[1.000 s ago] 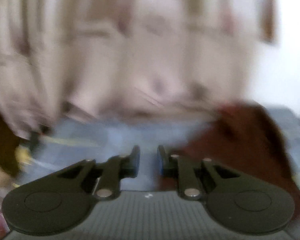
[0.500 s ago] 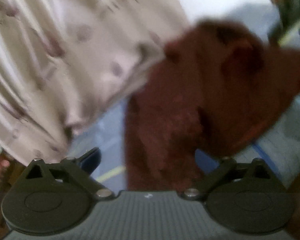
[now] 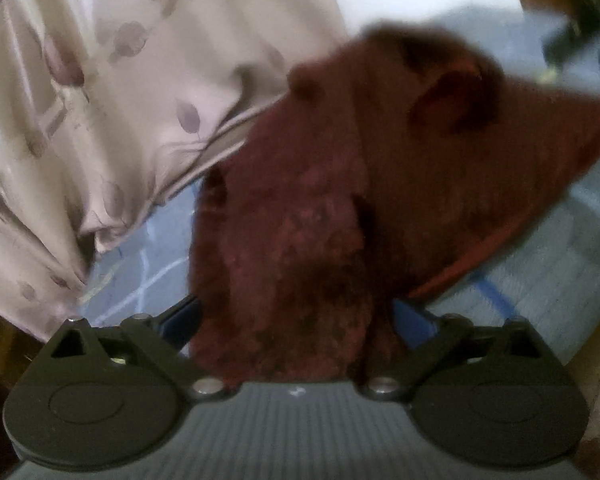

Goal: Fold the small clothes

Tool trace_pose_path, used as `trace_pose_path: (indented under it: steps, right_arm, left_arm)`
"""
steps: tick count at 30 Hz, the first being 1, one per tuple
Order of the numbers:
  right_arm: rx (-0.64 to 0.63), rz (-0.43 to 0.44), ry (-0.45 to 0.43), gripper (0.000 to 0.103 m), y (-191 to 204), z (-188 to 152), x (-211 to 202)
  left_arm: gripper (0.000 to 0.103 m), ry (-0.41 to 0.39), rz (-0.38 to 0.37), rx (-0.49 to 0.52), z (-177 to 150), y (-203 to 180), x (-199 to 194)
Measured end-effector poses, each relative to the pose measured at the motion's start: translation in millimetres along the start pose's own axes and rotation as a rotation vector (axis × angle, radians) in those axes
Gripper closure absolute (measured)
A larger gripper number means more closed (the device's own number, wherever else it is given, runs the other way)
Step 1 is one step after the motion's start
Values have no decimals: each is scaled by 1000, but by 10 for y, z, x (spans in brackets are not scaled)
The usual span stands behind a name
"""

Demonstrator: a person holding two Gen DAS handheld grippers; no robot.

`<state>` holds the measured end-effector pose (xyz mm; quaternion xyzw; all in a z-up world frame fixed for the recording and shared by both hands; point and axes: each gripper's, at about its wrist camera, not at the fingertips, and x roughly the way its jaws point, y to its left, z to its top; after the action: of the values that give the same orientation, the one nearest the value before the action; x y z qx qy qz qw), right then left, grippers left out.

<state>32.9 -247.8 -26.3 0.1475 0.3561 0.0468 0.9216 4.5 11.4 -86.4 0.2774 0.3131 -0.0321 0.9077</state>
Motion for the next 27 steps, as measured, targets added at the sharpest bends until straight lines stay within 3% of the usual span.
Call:
trace_pose_path:
  steps: [1, 2, 3, 5, 6, 10, 12, 17, 21, 27]
  right_arm:
    - [-10, -3, 0, 0, 18, -7, -4]
    - [-19, -4, 2, 0, 34, -12, -6]
    - [-21, -2, 4, 0, 44, -11, -6]
    - [-20, 4, 3, 0, 61, 2, -14]
    - [-23, 2, -1, 0, 73, 8, -25]
    - [-27, -11, -8, 0, 79, 22, -46]
    - [-26, -17, -3, 0, 75, 28, -36]
    - [-32, -17, 13, 0, 106, 58, 52]
    - [-39, -7, 24, 0, 184, 147, 162]
    - [-34, -9, 14, 0, 250, 357, 315]
  left_arm:
    - [11, 14, -19, -12, -7, 10, 39]
    - [47, 38, -41, -21, -21, 17, 84]
    - [65, 73, -63, -41, -31, 46, 144]
    - [83, 90, -101, -129, -45, 183, 182]
    - [87, 89, -116, -165, -46, 260, 175]
    - [89, 73, -212, -409, -22, 731, 14]
    - [89, 56, -249, -441, 33, 925, -86]
    - [89, 1, -254, -476, 298, 1376, -172]
    - [89, -62, -172, -581, 650, 2035, -60]
    - [89, -111, 95, -672, 1162, 3276, 602]
